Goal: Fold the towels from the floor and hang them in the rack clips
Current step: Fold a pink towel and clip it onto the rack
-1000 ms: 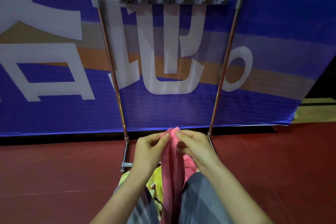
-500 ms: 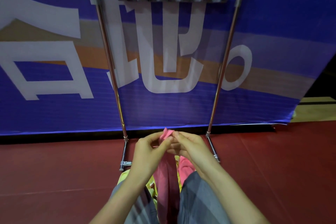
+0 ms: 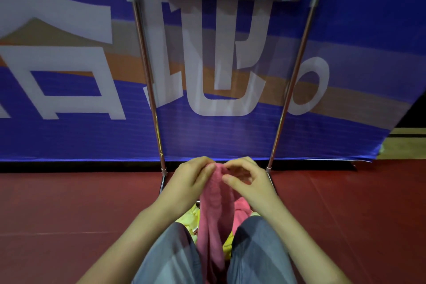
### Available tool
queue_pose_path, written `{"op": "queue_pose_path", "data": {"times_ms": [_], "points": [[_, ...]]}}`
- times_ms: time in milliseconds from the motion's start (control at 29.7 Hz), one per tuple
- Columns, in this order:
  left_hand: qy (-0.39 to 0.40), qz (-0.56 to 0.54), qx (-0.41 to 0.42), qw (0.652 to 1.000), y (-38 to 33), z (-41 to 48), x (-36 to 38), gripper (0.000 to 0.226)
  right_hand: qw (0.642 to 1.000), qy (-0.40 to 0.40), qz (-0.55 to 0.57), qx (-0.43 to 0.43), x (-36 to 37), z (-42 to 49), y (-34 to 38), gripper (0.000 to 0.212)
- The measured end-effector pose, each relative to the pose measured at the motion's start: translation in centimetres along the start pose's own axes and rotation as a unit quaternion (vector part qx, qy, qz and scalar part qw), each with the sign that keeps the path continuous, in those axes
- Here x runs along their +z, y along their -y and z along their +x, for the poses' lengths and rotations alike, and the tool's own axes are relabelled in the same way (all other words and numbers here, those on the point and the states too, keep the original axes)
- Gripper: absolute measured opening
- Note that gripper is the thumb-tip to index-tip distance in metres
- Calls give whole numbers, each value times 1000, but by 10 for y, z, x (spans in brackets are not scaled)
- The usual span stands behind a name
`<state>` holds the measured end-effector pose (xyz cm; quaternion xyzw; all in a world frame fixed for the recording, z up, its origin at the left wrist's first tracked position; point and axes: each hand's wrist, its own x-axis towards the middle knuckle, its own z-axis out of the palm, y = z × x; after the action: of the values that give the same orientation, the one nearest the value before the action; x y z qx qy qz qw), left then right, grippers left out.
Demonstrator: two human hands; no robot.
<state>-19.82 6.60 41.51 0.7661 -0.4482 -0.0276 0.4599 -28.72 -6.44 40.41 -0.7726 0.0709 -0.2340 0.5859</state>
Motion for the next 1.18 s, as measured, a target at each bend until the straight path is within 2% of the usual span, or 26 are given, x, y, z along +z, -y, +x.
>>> {"op": "queue_pose_path", "data": {"times_ms": [168,336,437,504,639,774,841,908,975,1043,1110,1177], "points": [[9,2,12,1000,-1,-1,-7,32,998,-6,-65,-11,-3,4,-13,13],[5,-21,1,1000,-4,0,-14,25,992,36,-115,35,-7,1,-35,25],[3,-6,-1,1000,-5,2,-20,24,988,65,-129,55,-10,-2,-51,16],[-5,27,2,1000,-3,4,-27,20,987,67,-129,71,-18,-6,-58,23],[0,131,3,991,5,3,-42,24,995,18,-73,66,-37,-12,-57,30],[28,225,8,974,6,0,-42,28,994,-59,-83,27,-49,3,-43,30],[32,294,13,955,8,2,-45,40,990,-81,-112,5,-56,14,-30,29],[28,347,46,936,10,4,-51,56,986,-82,-144,-13,-61,24,-16,25],[32,380,82,921,10,8,-56,63,980,-89,-173,-31,-66,32,-2,22],[28,401,80,912,5,15,-59,59,976,-106,-186,-49,-70,38,10,22],[32,412,63,908,0,26,-62,45,973,-119,-190,-57,-71,43,19,22],[48,388,50,919,-5,33,-68,34,973,-122,-185,-60,-70,46,26,19]]}}
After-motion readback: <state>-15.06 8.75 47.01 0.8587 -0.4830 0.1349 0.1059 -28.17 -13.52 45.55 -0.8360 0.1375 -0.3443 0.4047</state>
